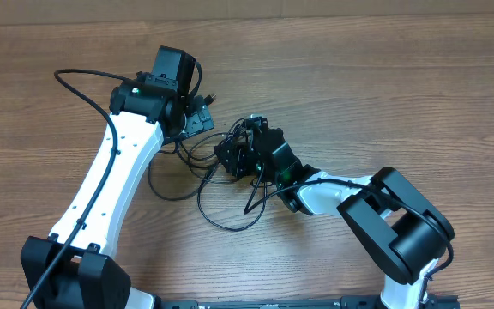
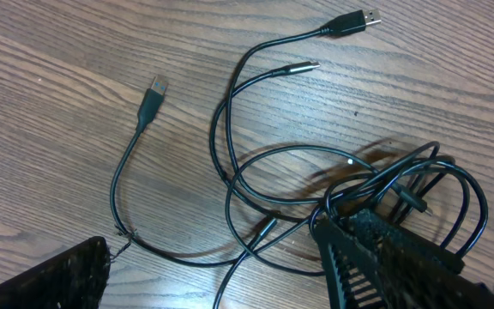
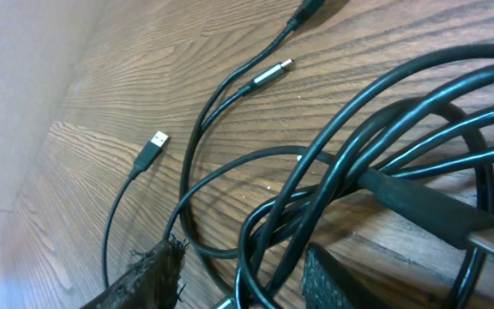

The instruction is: Untangle cables

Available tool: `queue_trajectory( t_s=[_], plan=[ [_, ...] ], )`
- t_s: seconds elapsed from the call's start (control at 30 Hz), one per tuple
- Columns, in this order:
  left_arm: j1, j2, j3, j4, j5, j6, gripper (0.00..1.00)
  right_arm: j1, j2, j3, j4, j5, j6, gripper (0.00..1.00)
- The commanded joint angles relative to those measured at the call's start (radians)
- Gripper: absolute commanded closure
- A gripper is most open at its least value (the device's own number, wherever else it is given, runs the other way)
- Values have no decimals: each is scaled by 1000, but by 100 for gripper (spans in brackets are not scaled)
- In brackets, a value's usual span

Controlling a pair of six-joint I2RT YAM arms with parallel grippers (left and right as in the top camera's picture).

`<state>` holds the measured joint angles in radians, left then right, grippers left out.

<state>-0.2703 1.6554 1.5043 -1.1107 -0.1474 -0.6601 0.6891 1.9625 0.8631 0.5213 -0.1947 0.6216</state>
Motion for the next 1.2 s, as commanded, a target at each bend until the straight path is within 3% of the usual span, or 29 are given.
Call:
queue_trajectory(
  t_s=[0.0,0.3,0.8,0.87,0.9,1.17],
  plan=[
    [2,5,3,0,-17,-21,0,12,52,18,18,-8,12,56],
    [2,5,3,0,-17,-21,1,12,60,28,45,4,11,72],
    [2,5,3,0,-17,-21,0,12,60,29,51,72,10,72],
    [2,5,3,0,-17,-21,1,12,60,29,52,72,10,82],
    [2,5,3,0,-17,-21,1,12,60,29,54,72,10,94],
    [2,5,3,0,-17,-21,1,5,49,29,98,-18,11,96]
  ],
)
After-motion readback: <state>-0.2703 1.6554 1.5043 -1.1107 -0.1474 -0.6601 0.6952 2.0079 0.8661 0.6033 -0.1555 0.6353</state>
